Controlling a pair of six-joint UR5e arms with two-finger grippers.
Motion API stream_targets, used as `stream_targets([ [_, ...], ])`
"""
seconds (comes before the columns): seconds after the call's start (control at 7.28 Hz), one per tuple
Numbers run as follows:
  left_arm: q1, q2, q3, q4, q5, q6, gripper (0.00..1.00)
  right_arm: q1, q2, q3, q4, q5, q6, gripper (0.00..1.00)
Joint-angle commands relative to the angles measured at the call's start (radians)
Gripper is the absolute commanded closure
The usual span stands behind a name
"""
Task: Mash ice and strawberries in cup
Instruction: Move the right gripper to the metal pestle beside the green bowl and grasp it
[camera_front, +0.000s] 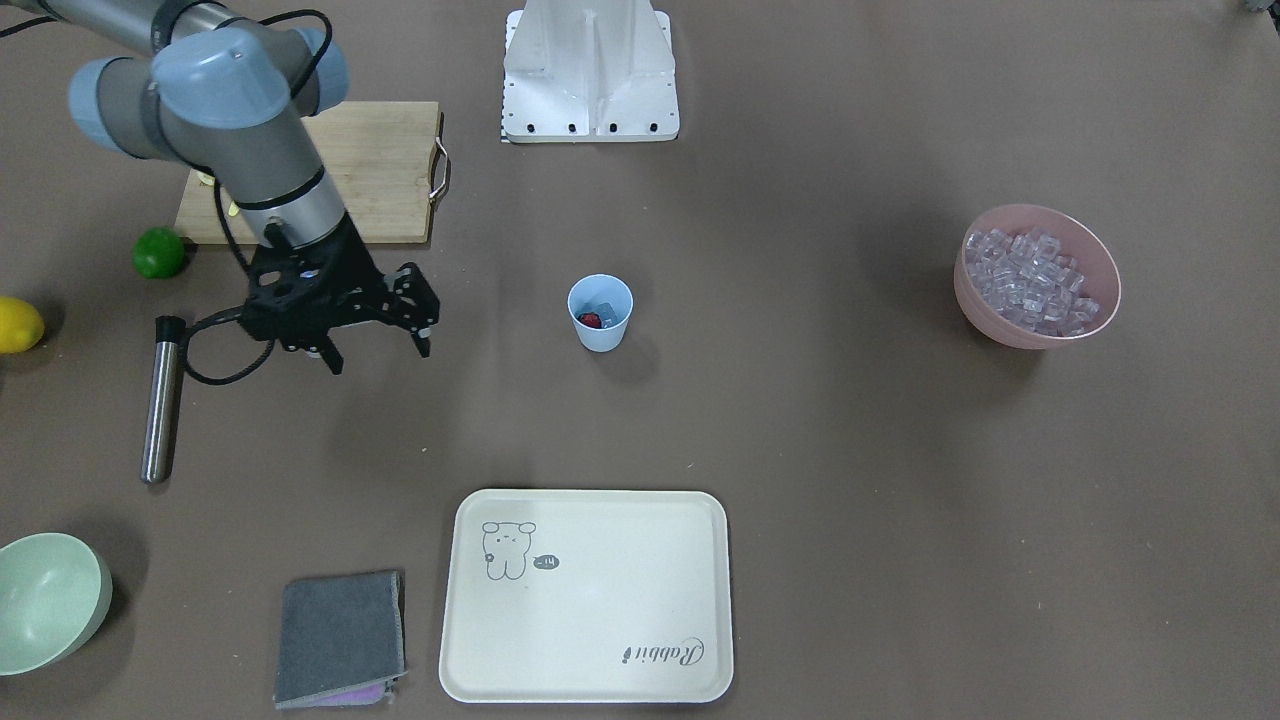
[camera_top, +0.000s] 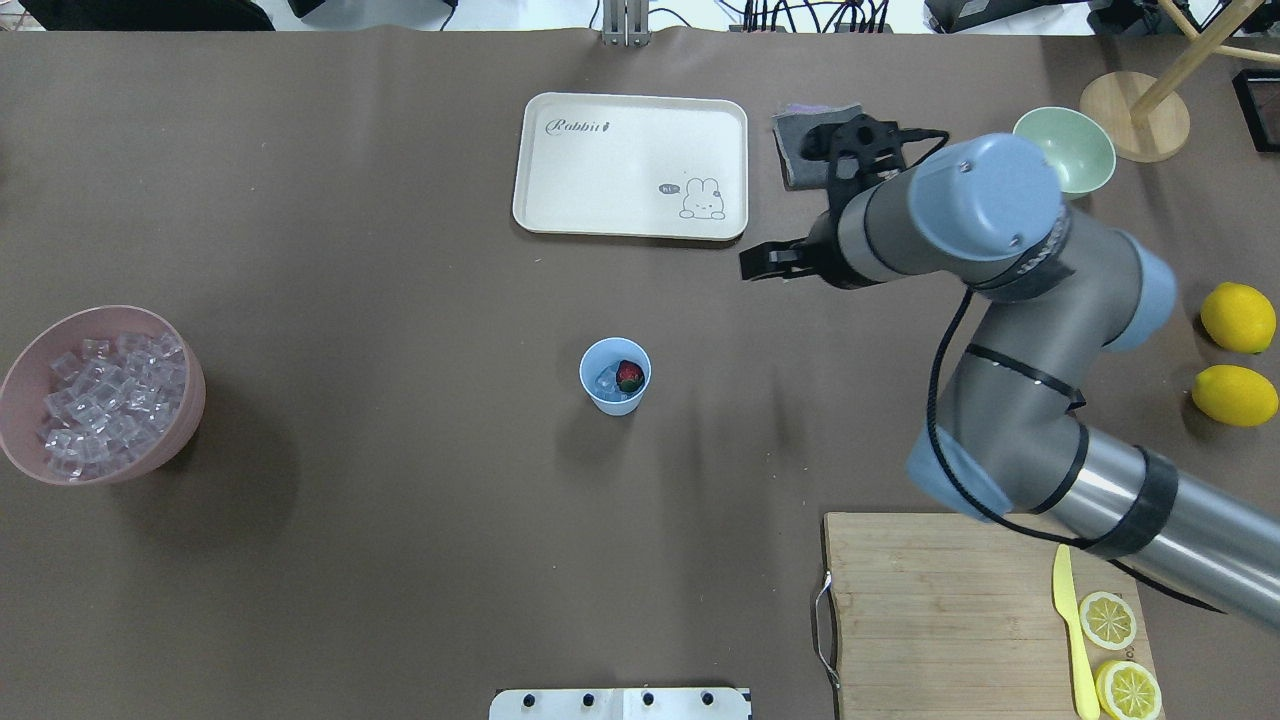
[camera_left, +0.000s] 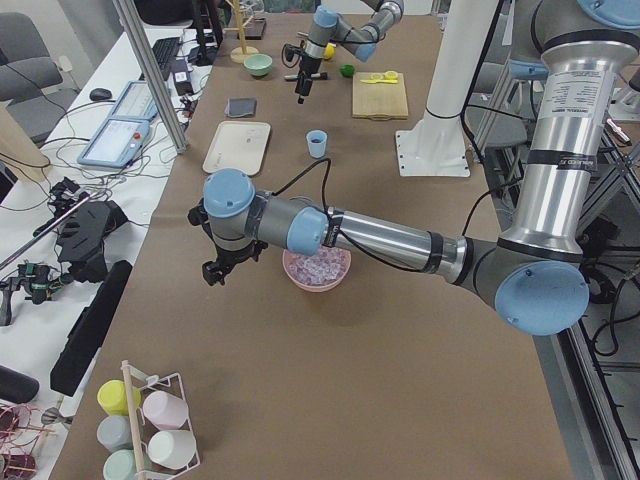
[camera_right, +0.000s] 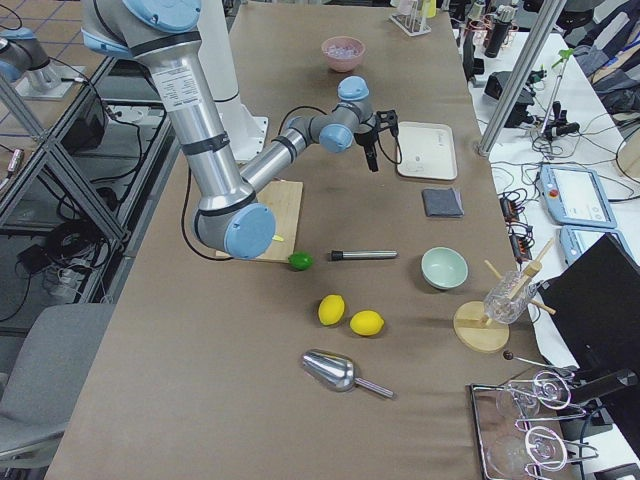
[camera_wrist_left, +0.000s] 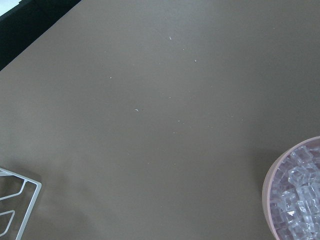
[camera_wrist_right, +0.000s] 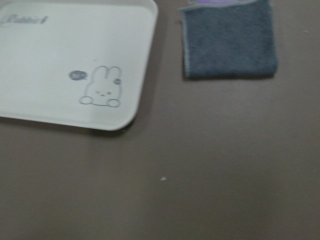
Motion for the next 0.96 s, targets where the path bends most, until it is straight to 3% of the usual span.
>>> stream_targets([
  [0.0,-0.005,-0.005,0.015,0.000,0.005,-0.050,0.03,0.074,-0.078,-0.005,-0.038,0.064,-0.002,0.00],
  [0.14,-0.005,-0.005,0.016,-0.009,0.025,-0.154,0.03,0.095,-0.081,-0.005,-0.110,0.090,-0.004,0.00],
  [0.41,-0.005,-0.007,0.007,-0.014,0.075,-0.169,0.03,0.135,-0.118,-0.034,-0.170,0.095,-0.103,0.00],
  [0.55,-0.005,-0.008,0.004,-0.015,0.077,-0.205,0.03,0.175,-0.135,-0.091,-0.163,0.156,-0.176,0.00],
  [0.82,-0.007,-0.008,-0.002,-0.032,0.121,-0.215,0.03,0.238,-0.129,-0.223,-0.156,0.178,-0.328,0.00],
])
